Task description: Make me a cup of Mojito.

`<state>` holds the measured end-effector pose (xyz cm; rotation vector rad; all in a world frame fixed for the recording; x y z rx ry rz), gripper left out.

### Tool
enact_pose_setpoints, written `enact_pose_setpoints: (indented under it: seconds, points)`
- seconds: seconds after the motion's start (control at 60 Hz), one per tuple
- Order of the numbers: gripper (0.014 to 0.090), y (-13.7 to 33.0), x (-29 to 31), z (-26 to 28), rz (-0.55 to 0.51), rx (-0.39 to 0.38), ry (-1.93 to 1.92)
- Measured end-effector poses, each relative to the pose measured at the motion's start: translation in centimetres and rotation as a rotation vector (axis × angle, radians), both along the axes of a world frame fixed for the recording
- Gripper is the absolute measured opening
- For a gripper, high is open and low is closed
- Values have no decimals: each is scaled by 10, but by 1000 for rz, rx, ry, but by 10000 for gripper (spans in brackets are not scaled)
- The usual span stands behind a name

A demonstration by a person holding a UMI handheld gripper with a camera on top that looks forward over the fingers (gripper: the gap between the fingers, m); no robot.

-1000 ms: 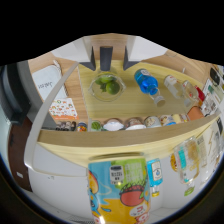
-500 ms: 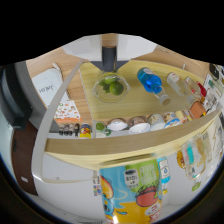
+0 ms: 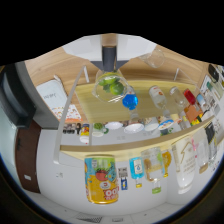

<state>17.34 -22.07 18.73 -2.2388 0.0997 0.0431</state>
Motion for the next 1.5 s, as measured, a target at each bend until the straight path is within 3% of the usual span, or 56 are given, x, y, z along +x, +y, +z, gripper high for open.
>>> enact_pose_setpoints:
  seconds: [0.383,0.6,0.967,1.267,1.5]
  points:
    - [156,-34,-49,-44,17,-42,-51]
    - [157,-25,-41,-25,76,34,-340]
    - [156,8,-48,33,415,216,-1111]
    - [155,23,-70,53,695,349,-1497]
    - [157,19,-85,33,883,389,-1680]
